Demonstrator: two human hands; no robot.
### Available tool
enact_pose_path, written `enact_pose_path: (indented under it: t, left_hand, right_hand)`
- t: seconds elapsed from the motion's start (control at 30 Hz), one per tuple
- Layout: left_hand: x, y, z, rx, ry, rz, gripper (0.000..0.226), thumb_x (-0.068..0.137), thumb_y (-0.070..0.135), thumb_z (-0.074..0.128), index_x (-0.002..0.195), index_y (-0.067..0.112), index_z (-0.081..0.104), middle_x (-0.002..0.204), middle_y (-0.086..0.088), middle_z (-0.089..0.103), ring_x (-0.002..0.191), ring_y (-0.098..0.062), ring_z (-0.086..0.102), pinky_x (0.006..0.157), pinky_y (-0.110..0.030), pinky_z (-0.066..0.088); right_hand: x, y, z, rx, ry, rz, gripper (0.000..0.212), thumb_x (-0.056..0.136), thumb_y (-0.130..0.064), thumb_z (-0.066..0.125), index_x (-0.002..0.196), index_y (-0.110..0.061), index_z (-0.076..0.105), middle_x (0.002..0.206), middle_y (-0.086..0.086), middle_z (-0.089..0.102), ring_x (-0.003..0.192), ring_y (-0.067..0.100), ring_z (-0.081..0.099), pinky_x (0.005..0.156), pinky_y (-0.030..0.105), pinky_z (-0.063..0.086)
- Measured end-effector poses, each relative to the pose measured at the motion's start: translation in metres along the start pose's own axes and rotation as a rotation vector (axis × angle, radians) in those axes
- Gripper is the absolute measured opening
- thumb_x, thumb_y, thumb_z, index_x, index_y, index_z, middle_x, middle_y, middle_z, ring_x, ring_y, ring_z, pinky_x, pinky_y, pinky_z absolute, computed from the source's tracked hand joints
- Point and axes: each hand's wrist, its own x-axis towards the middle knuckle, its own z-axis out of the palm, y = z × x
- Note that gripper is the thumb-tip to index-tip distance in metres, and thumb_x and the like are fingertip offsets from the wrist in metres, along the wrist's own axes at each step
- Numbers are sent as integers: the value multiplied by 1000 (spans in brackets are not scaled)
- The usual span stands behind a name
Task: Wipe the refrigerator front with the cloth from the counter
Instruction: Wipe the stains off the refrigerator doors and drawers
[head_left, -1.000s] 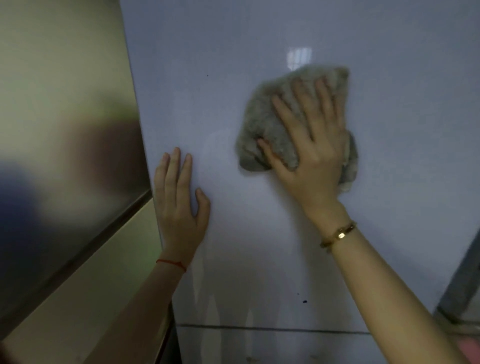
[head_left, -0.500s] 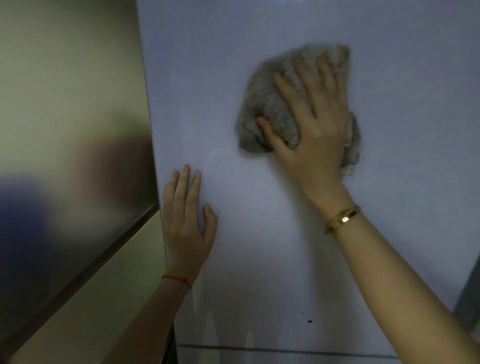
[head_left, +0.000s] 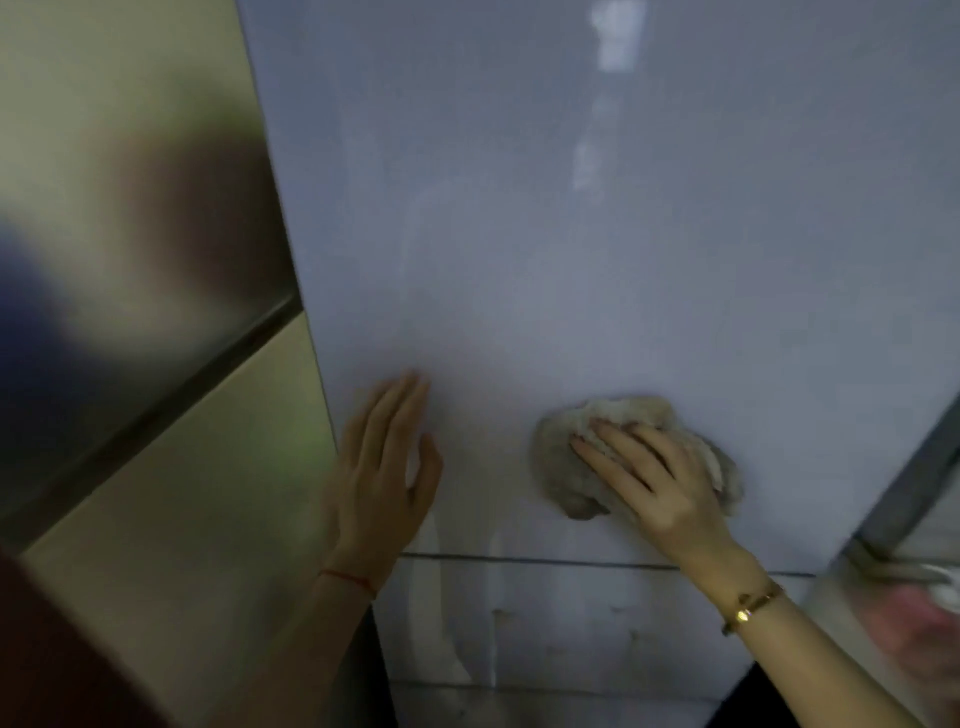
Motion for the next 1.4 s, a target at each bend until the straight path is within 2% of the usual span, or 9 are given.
enact_pose_path:
  t: [0.07,0.17,0.37,0.5,0.77,0.87,1.03,1.27,1.4]
  left_hand:
    - [-30,6,-4,-22,-60,-34,35,97,15,49,130,5,57,131,-8,59,123,-26,54,102,-43,48]
    - [-80,14,-6,-33,-167,-121,35,97,17,49,130,9,55,129,-7,60,120,-28,57,98,-45,50]
    - [-165,17,18,37,-236,-153,38,98,14,47,133,4,54,136,-10,57,129,-28,51,114,-32,37]
    - [-225,-2,50,61,-156,-167,41,96,8,50,136,2,50,141,-15,52,136,-29,44,120,-35,32]
    - [-345,-71,112,130,0,-37,46,97,8,50,142,0,41,150,-18,40,143,-35,36,122,-49,28]
    - [-372,-94,132,129,70,-26,47,99,9,49,144,-1,38,152,-18,37,146,-34,31,123,-52,26]
    - [-391,-119,155,84,145,34,50,100,10,45,148,3,32,155,-16,31,150,-29,21,121,-57,26]
    - [-395,-129,163,-8,210,76,50,99,8,45,147,3,35,157,-10,30,152,-23,18,122,-55,26]
    - [-394,-134,164,-1,227,104,51,98,8,46,147,5,34,157,-9,31,151,-26,22,121,-55,27]
  right_hand:
    - [-16,-7,-12,136,-8,134,35,103,-19,50,137,-14,55,135,8,59,111,29,55,104,36,44]
    - [-41,-29,-19,250,-11,310,41,91,-22,68,130,-12,63,130,10,63,109,32,58,98,41,48]
    - [-97,-94,11,218,51,260,36,95,-19,70,131,-19,63,130,5,63,107,27,58,97,39,52]
    - [-132,-124,52,136,139,237,48,86,-18,81,131,-22,63,130,3,60,104,25,56,90,40,54]
    - [-181,-174,138,-8,282,138,52,88,-21,78,136,-27,59,136,1,57,113,26,52,85,43,58]
    - [-200,-200,162,-4,317,119,41,92,-21,74,132,-27,64,135,3,65,121,26,52,94,43,52]
    - [-268,-246,192,41,221,15,42,94,-16,69,135,-20,62,143,7,58,134,28,51,118,39,33]
    - [-213,-235,187,50,349,88,35,99,-23,64,133,-17,63,142,10,59,136,30,47,118,45,37]
    - [-233,-254,200,98,283,55,35,100,-22,57,134,-16,63,146,11,55,140,33,45,119,46,34]
